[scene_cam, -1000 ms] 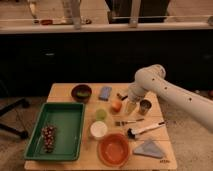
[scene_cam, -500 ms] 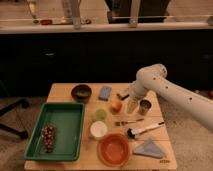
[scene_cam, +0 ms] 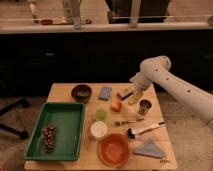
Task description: Wipe tray with eraser
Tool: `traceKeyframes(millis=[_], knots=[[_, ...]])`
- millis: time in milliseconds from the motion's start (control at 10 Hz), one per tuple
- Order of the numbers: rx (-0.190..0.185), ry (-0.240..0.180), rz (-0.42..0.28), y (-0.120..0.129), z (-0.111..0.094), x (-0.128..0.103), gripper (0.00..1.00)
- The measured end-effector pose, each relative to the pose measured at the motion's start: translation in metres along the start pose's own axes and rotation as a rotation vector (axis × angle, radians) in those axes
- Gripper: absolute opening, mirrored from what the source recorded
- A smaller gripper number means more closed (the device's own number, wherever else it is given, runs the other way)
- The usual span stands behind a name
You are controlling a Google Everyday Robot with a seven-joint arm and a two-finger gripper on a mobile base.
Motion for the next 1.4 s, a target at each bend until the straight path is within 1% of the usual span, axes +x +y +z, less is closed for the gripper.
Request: traceKeyframes(millis=[100,500,700,900,1400], knots=[[0.02,0.002,-0.015,-0.008,-0.003,0.003,0.8],[0.087,-0.014,-0.1,-0.027,-0.004,-0.002,0.8],[0.108,-0.015,-0.118,-0.037,-0.003,0.0,0.8],[0.114,-0.019,-0.132,-0.052,0.002,0.001,0.8],[0.104,-0.04,-0.145,-0.064,0.006,0.008,0.8]])
